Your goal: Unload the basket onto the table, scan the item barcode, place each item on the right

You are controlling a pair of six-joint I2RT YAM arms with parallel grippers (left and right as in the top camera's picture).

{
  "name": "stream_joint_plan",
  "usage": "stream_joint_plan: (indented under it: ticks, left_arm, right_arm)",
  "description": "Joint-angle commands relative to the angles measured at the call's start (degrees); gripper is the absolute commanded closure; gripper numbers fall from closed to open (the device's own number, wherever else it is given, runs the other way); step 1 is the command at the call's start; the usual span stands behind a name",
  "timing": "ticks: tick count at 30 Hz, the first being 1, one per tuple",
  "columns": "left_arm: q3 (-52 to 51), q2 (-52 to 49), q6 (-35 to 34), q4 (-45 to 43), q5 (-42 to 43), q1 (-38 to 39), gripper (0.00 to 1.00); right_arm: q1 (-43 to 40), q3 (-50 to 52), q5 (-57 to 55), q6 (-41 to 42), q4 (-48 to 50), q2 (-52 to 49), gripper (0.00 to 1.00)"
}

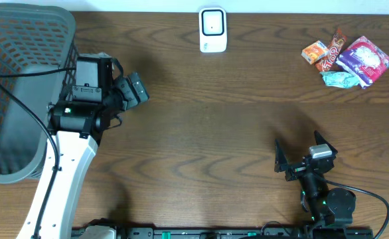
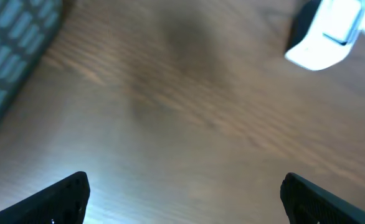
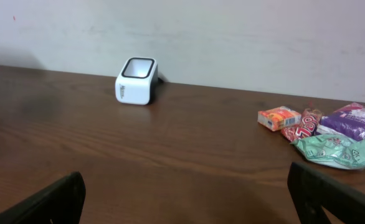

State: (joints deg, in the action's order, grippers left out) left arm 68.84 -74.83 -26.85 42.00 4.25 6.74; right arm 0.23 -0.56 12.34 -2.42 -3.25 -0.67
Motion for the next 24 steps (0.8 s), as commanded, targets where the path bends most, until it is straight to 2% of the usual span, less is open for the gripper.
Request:
stream_joint_plan:
  ticks: [1, 6, 10, 13, 18, 24]
  left_arm:
    - [0.0, 0.2, 3.0, 1.5, -4.5, -0.2, 0.02]
    - [-0.8, 1.6, 3.9, 3.6, -5.2, -0.2, 0.02]
    - [-6.1, 7.5, 6.5, 1.5, -4.8, -0.2, 0.02]
    - [-12.6, 13.3, 12.4, -3.3, -2.6, -0.2, 0.02]
    - [-27.2, 26.1, 23.4, -16.3, 3.1, -0.3, 0.02]
    - [-43.2, 44.7, 27.1, -24.9, 3.0, -1.6, 0.02]
  right_arm:
    - [-0.7, 0.2, -0.4, -0.9, -0.1, 0.3, 0.01]
    - [-0.7, 0.2, -0.4, -0.9, -0.1, 0.3, 0.01]
    - [-0.7, 0.2, -0.4, -0.9, -0.1, 0.3, 0.01]
    - [-0.7, 0.2, -0.4, -0.9, -0.1, 0.3, 0.01]
    - [-0.7, 0.2, -0.4, -0.9, -0.1, 0.3, 0.01]
    - [-0.7, 0.2, -0.4, -0.9, -0.1, 0.3, 0.01]
